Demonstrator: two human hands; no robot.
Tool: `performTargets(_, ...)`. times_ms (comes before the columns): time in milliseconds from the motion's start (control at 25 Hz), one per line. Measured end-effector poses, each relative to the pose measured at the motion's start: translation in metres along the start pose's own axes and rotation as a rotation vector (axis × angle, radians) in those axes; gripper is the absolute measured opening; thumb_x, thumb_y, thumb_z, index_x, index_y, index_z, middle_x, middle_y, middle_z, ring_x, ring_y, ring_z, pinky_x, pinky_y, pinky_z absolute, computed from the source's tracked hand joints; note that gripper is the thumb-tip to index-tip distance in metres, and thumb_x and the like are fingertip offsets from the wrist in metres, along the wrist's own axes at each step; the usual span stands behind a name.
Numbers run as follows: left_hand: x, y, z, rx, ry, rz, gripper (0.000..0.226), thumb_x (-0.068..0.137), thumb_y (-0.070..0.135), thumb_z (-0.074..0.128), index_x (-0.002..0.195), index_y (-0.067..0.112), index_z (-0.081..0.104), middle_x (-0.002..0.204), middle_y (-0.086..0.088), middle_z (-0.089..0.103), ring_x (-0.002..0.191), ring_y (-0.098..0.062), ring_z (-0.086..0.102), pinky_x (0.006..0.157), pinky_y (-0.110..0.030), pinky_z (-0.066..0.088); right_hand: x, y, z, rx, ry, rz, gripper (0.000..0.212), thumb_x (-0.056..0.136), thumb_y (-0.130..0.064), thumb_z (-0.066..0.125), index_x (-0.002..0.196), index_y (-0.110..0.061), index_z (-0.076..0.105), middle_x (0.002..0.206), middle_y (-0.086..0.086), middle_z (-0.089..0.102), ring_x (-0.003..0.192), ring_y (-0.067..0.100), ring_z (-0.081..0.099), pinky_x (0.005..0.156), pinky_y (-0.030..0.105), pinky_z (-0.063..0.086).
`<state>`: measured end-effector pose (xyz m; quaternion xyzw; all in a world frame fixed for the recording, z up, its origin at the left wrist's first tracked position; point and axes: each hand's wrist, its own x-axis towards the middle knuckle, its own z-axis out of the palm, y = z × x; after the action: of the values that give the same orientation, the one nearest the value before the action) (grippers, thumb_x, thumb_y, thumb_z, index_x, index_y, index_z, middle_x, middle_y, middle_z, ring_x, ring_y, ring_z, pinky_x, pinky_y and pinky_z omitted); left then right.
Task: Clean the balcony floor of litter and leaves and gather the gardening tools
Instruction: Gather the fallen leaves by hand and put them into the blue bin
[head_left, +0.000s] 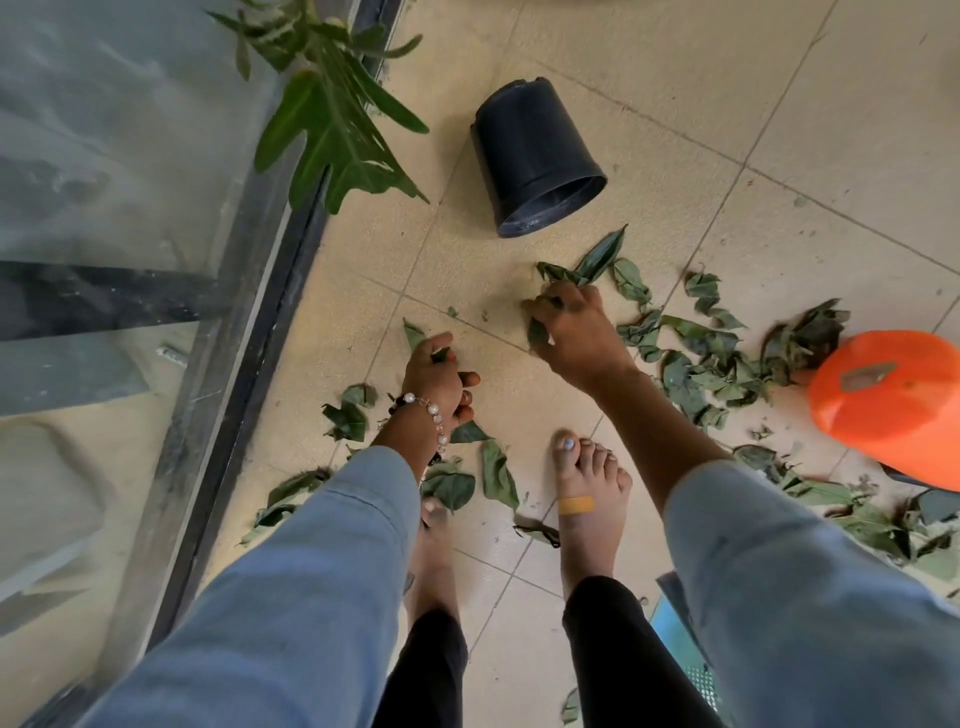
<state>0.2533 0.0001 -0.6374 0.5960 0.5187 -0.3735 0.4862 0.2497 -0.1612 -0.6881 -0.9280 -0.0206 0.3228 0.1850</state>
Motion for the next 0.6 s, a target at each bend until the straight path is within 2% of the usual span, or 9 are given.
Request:
performTargets(80, 0.008, -0.003, -0.002, 0.006, -0.021, 0.09, 0.043, 0.103, 0.008, 0.027, 0.122, 0.037, 0.054, 0.07, -0.003, 0.052, 0.047, -0.011, 0.03, 0.048, -0.024, 0.03, 0.004, -0.008, 0.019, -0.199, -0.066, -0.051, 0.052, 0.091, -0.013, 0.057, 0.14, -0.015, 0.04, 0.144, 0.016, 0.029, 0.131, 0.042, 0.028, 0.096, 0.051, 0.048)
performTargets(200, 0.018, -0.009, -0.002, 0.052, -0.064, 0.124, 0.04, 0.103, 0.006, 0.032, 0.108, 0.027, 0.065, 0.07, -0.002, 0.054, 0.048, -0.01, 0.032, 0.048, -0.023, 0.032, 0.009, -0.003, 0.035, -0.211, 0.071, -0.116, 0.034, 0.087, 0.007, 0.051, 0.121, 0.004, 0.054, 0.133, 0.021, 0.044, 0.123, 0.043, 0.039, 0.079, 0.049, 0.055)
performTargets(280, 0.021, -0.013, -0.001, 0.052, -0.084, 0.136, 0.031, 0.103, 0.01, 0.037, 0.098, 0.02, 0.066, 0.068, -0.001, 0.049, 0.05, -0.01, 0.032, 0.046, -0.022, 0.032, 0.011, 0.0, 0.036, -0.051, 0.166, -0.19, 0.023, 0.083, 0.01, 0.054, 0.103, 0.006, 0.064, 0.109, 0.023, 0.061, 0.103, 0.04, 0.056, 0.073, 0.044, 0.054)
performTargets(360, 0.02, -0.017, -0.001, 0.075, -0.064, 0.157, 0.02, 0.1, 0.019, 0.049, 0.089, 0.019, 0.065, 0.065, 0.001, 0.044, 0.053, -0.01, 0.033, 0.045, -0.022, 0.033, 0.004, -0.002, 0.026, 0.316, 0.347, -0.089, 0.013, 0.08, 0.005, 0.061, 0.089, 0.001, 0.069, 0.09, 0.016, 0.069, 0.082, 0.03, 0.064, 0.071, 0.035, 0.053)
performTargets(400, 0.018, -0.018, 0.0, 0.086, -0.051, 0.159, 0.015, 0.097, 0.026, 0.056, 0.087, 0.019, 0.064, 0.065, 0.002, 0.043, 0.056, -0.01, 0.036, 0.046, -0.022, 0.035, 0.0, -0.003, 0.016, 0.512, 0.432, 0.029, 0.014, 0.08, 0.002, 0.065, 0.092, -0.002, 0.07, 0.087, 0.009, 0.071, 0.077, 0.021, 0.065, 0.072, 0.029, 0.053)
performTargets(480, 0.014, -0.016, 0.004, 0.124, -0.034, 0.124, 0.027, 0.09, 0.044, 0.061, 0.089, 0.017, 0.061, 0.067, 0.001, 0.043, 0.06, -0.012, 0.039, 0.049, -0.024, 0.038, -0.005, 0.003, -0.005, 0.742, 0.49, 0.26, 0.033, 0.081, -0.002, 0.068, 0.114, -0.008, 0.062, 0.084, 0.0, 0.069, 0.072, 0.009, 0.062, 0.07, 0.01, 0.047)
performTargets(520, 0.013, -0.015, 0.006, 0.141, -0.034, 0.103, 0.037, 0.088, 0.053, 0.058, 0.093, 0.017, 0.061, 0.068, 0.001, 0.042, 0.061, -0.013, 0.039, 0.05, -0.025, 0.039, -0.002, 0.008, -0.012, 0.776, 0.484, 0.333, 0.046, 0.082, -0.002, 0.067, 0.126, -0.011, 0.055, 0.083, -0.001, 0.068, 0.073, 0.009, 0.062, 0.071, 0.007, 0.044)
performTargets(600, 0.011, -0.011, 0.011, 0.111, -0.045, 0.064, 0.052, 0.087, 0.068, 0.045, 0.093, 0.02, 0.064, 0.065, 0.001, 0.037, 0.057, -0.014, 0.035, 0.051, -0.027, 0.038, 0.014, 0.018, -0.014, 0.714, 0.365, 0.377, 0.064, 0.084, -0.001, 0.063, 0.141, -0.019, 0.041, 0.096, 0.006, 0.07, 0.085, 0.016, 0.065, 0.079, 0.015, 0.045)
